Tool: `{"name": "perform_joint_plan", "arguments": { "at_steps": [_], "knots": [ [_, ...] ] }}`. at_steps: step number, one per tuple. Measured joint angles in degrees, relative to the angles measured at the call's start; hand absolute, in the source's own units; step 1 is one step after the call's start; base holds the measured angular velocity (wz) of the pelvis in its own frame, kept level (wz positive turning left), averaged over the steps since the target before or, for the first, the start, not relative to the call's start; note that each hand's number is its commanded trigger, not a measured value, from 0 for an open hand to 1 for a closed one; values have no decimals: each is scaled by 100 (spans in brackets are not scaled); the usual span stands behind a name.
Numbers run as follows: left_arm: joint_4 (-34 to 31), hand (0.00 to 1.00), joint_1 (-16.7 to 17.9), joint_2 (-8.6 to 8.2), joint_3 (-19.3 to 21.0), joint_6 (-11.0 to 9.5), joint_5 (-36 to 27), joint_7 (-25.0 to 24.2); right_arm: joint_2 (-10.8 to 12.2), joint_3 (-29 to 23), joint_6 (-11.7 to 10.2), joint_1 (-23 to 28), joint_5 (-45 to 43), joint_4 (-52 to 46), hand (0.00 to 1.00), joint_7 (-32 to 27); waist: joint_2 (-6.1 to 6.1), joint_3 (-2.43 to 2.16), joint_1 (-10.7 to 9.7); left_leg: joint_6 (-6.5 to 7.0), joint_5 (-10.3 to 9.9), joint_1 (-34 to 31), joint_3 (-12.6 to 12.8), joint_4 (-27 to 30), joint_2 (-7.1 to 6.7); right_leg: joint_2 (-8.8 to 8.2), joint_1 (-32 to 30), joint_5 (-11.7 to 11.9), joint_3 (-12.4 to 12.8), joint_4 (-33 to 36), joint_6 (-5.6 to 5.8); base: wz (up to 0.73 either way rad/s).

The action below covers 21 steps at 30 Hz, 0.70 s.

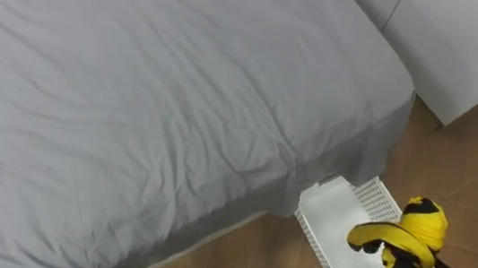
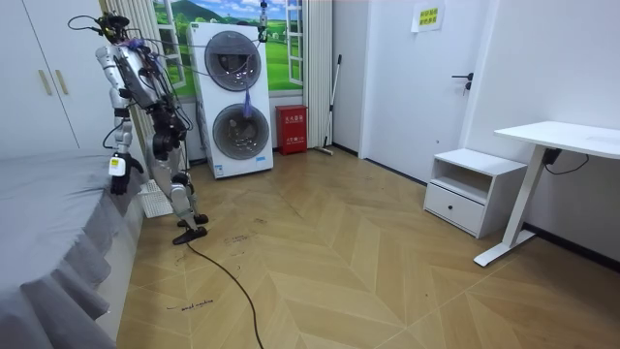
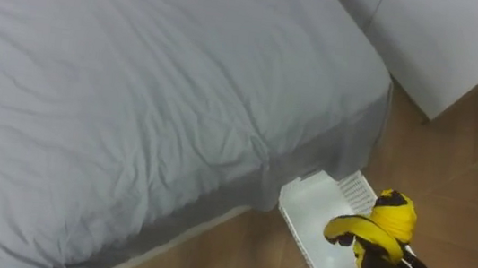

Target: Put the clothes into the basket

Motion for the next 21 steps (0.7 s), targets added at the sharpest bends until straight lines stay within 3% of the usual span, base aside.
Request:
{"name": "perform_joint_plan", "arguments": {
  "at_steps": [3, 9, 15, 21],
  "knots": [
    [23, 0, -142, -15, -86, -60, -19, -1, 1, 7, -54, -59, 40, 267, 0, 8, 0, 4, 93, 5, 24, -34, -81, -1, -15, -27, 2, -7, -79, 0, -4, 13],
    [39, 0, -153, -14, -103, -89, 27, 0, 2, 6, -97, -102, 90, 519, 0, 34, -16, 15, 88, 9, 39, -40, -142, -32, -22, -43, 13, -23, -160, -7, -13, 6],
    [56, 0, -155, -12, -185, -103, 25, -72, 12, 6, -98, -132, 98, 620, 0, 144, -106, 74, 88, 8, 40, -34, -179, -32, -26, -53, 30, -24, -207, -1, -16, 2],
    [58, 0, -161, -10, -201, -104, -6, -76, 18, 7, -92, -65, 35, 718, 0, 255, -119, 71, 70, 8, 40, -5, -267, -16, -33, -69, 104, -25, -289, -15, -17, 7]
  ]
}}
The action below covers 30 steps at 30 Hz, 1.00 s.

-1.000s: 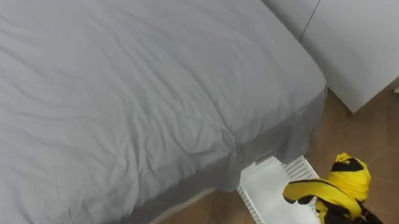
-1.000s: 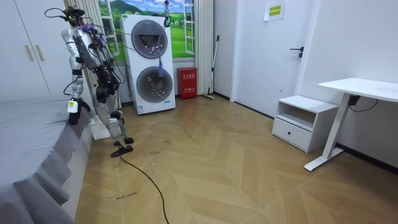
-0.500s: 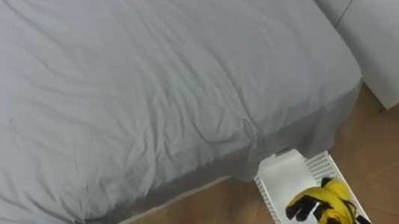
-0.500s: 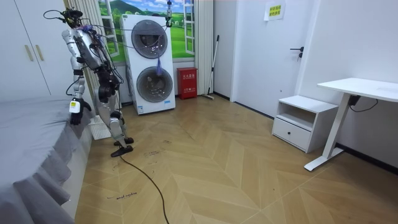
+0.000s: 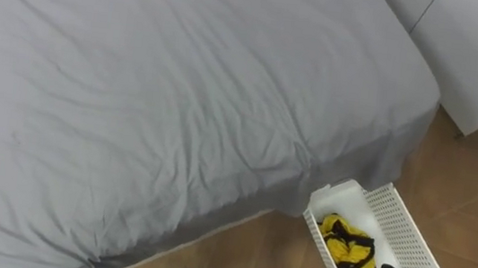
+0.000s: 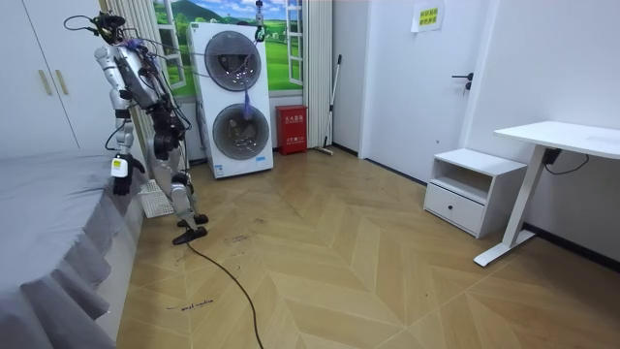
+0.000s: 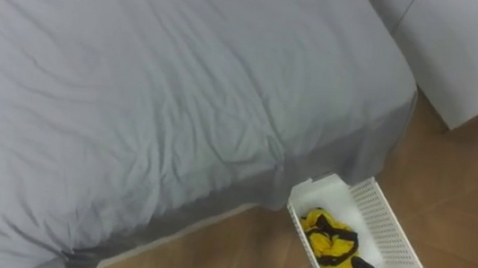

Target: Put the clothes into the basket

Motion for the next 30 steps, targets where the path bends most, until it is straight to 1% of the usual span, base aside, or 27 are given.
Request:
{"name": "perform_joint_plan", "arguments": {
  "at_steps": [8, 11, 12, 13, 14, 15, 16, 17, 18, 19, 20, 21, 22, 23, 24, 25, 26, 28, 30],
  "knots": [
    [12, 0, 31, 7, 14, -8, -16, -9, 5, 2, 8, 305, -15, 40, 0, 8, -5, -16, 13, -1, 0, 261, -82, -15, 0, -18, 392, -4, -134, -199, -4, 7],
    [-6, 0, 142, 20, 44, -106, 36, -1, 19, 53, 8, 567, -16, 5, 0, 61, -49, -52, 31, -2, -1, 473, -162, -32, -5, -22, 683, -3, -206, -311, -5, 13],
    [-24, 0, 248, 27, 97, -141, 34, 7, 39, 57, 3, 644, -4, 2, 0, 86, -75, -79, 38, -2, -1, 589, -166, -45, -5, -22, 831, -2, -225, -392, -7, 8],
    [-69, 0, 353, 28, 138, -153, 28, 15, 53, 75, 3, 669, 29, 4, 0, 112, -97, -98, 31, -3, -2, 714, -199, -57, -9, -27, 995, -1, -267, -452, -9, 12],
    [-91, 0, 407, 28, 144, -155, 28, 19, 56, 119, 3, 701, 44, 5, 0, 115, -105, -102, 32, -4, -2, 781, -222, -67, -14, -33, 1090, -1, -301, -497, -9, 17],
    [-97, 0, 504, 28, 150, -184, 34, 24, 90, 181, 2, 790, 36, 25, 0, 128, -150, -104, 25, -4, -2, 954, -253, -105, -22, -33, 1271, -3, -318, -538, -9, 15],
    [-105, 0, 610, 30, 189, -201, 34, 23, 160, 239, 5, 865, 45, 44, 0, 162, -211, -119, 42, -6, -2, 1095, -276, -123, -25, -32, 1428, -7, -330, -616, -11, 12],
    [-114, 0, 662, 31, 211, -202, 35, 23, 194, 297, 9, 883, 46, 45, 0, 193, -242, -143, 49, -7, -2, 1142, -290, -122, -28, -38, 1488, -14, -349, -654, -13, 16],
    [-141, 0, 704, 31, 236, -198, 40, 22, 272, 382, 15, 967, 43, 74, 0, 267, -297, -161, 30, -11, -5, 1236, -337, -123, -34, -51, 1621, -33, -420, -720, -17, 29],
    [-147, 0, 770, 24, 232, -198, 40, 19, 351, 392, 34, 1018, 24, 123, 0, 365, -356, -152, 18, -39, -22, 1332, -374, -125, -36, -57, 1767, -52, -484, -768, -13, 36],
    [-155, 0, 777, 23, 231, -198, 41, 16, 390, 415, 46, 1049, 27, 142, 0, 409, -378, -147, 20, -44, -25, 1379, -409, -130, -38, -56, 1840, -55, -512, -789, -10, 40],
    [-178, 0, 772, 24, 233, -198, 41, 12, 451, 511, 73, 1137, 27, 144, 0, 478, -441, -140, 27, -65, -38, 1462, -506, -145, -47, -58, 1950, -84, -565, -791, -5, 37],
    [-227, 0, 831, 15, 274, -197, 36, 10, 509, 545, 85, 1214, 25, 144, 0, 564, -492, -142, 37, -77, -46, 1523, -571, -189, -56, -59, 2025, -100, -627, -801, 1, 33],
    [-269, 0, 842, 12, 298, -197, 36, 10, 531, 552, 99, 1236, 25, 141, 0, 614, -495, -148, 41, -82, -53, 1544, -612, -207, -61, -54, 2048, -105, -638, -799, 5, 24],
    [-339, 0, 870, -5, 394, -200, 41, 10, 571, 550, 151, 1280, -5, 143, 0, 678, -526, -138, 45, -82, -52, 1582, -650, -216, -72, -59, 2099, -108, -663, -804, 9, 17],
    [-337, 0, 892, -37, 517, -195, 45, 10, 609, 550, 178, 1294, -17, 143, 0, 728, -558, -157, 69, -80, -53, 1596, -678, -215, -79, -63, 2127, -112, -681, -803, 15, 13],
    [-336, 0, 896, -50, 583, -193, 49, 10, 626, 548, 193, 1318, -17, 147, 0, 759, -576, -160, 85, -80, -53, 1608, -687, -215, -82, -68, 2148, -112, -701, -797, 16, 12],
    [-326, 0, 894, -64, 724, -188, 56, 6, 693, 550, 205, 1382, -24, 186, 0, 818, -637, -129, 134, -80, -54, 1684, -719, -222, -87, -77, 2286, -111, -764, -796, 17, 11],
    [-325, 0, 895, -73, 828, -187, 103, 2, 783, 587, 238, 1428, -20, 307, 0, 885, -703, -118, 169, -83, -58, 1776, -782, -231, -95, -79, 2407, -123, -802, -835, 14, 13]
  ]
}}
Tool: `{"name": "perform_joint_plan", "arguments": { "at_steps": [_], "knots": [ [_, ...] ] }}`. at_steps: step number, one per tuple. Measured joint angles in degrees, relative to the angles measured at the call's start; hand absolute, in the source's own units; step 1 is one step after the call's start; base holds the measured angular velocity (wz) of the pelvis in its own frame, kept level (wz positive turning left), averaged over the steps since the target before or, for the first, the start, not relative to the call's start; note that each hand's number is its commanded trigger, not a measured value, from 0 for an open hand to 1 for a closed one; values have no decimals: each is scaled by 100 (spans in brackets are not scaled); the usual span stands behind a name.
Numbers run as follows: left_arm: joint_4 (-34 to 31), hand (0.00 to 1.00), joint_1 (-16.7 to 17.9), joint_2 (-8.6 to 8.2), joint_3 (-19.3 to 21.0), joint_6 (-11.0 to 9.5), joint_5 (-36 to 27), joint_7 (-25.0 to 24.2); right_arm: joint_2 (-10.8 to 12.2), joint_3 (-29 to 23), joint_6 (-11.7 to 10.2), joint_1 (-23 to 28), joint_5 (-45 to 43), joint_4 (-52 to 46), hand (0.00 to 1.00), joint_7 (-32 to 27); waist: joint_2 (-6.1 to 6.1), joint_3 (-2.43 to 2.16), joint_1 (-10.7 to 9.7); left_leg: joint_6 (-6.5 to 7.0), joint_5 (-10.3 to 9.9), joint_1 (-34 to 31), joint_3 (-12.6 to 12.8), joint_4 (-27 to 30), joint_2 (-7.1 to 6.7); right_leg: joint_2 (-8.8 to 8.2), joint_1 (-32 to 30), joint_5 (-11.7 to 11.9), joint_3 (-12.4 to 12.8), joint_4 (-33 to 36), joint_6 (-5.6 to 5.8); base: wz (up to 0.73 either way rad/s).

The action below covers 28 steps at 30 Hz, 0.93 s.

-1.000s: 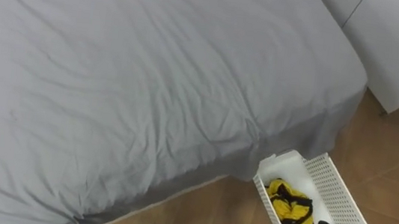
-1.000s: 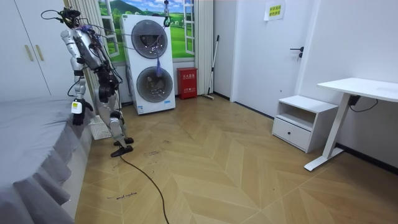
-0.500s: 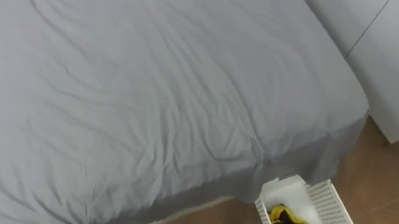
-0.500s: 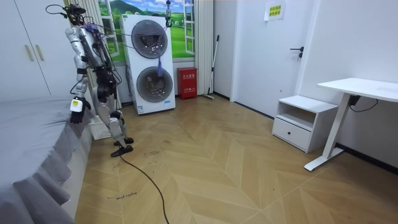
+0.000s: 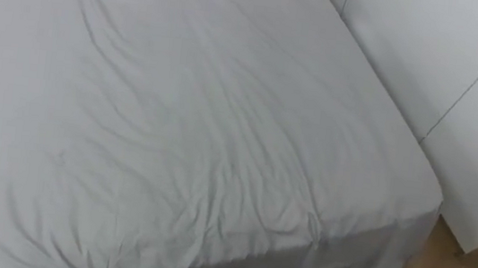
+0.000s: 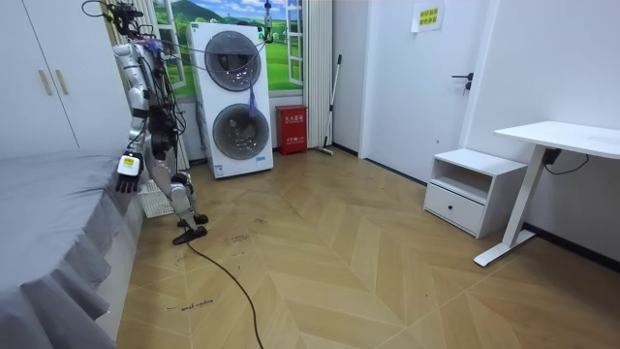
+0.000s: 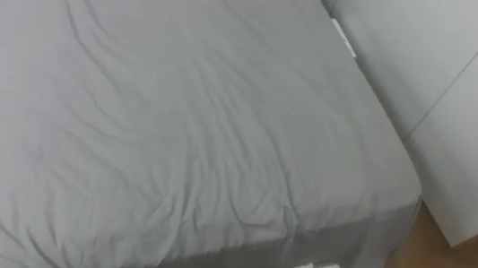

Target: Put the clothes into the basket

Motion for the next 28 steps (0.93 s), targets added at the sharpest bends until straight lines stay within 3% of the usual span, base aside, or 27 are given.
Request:
{"name": "perform_joint_plan", "arguments": {
  "at_steps": [8, 10, 14, 19, 28],
  "knots": [
    [13, 0, 34, -81, 104, 3, -2, -11, 19, 309, 167, -30, -477, 91, 0, 90, -84, 10, 184, -14, -25, 217, -212, -5, -38, -5, 318, -13, -139, -150, 6, 11],
    [11, 0, 33, -138, 323, 3, -5, -14, 34, 319, 170, -70, -760, 79, 0, 93, -100, 4, 321, -15, -25, 213, -238, -5, -44, -5, 324, -19, -144, -144, 7, 8],
    [16, 0, 26, -187, 365, 2, 7, 12, 45, 751, 170, -159, -924, 36, 0, 101, -142, -6, 509, -14, -25, 200, -287, 4, -61, -23, 340, -25, -208, -154, 13, 7],
    [23, 0, 46, -192, 539, 2, 66, 27, 101, 978, 245, -253, -1158, -242, 0, 103, -275, 11, 773, 3, -34, 208, -341, 10, -87, -59, 416, -44, -301, -146, 37, 7],
    [15, 0, 103, -219, 925, 2, 164, 29, 105, 1037, 203, -329, -1138, -446, 0, 18, -251, 21, 813, 31, -56, 218, -493, 11, -106, -48, 515, -41, -477, -144, 46, 9]
  ]
}}
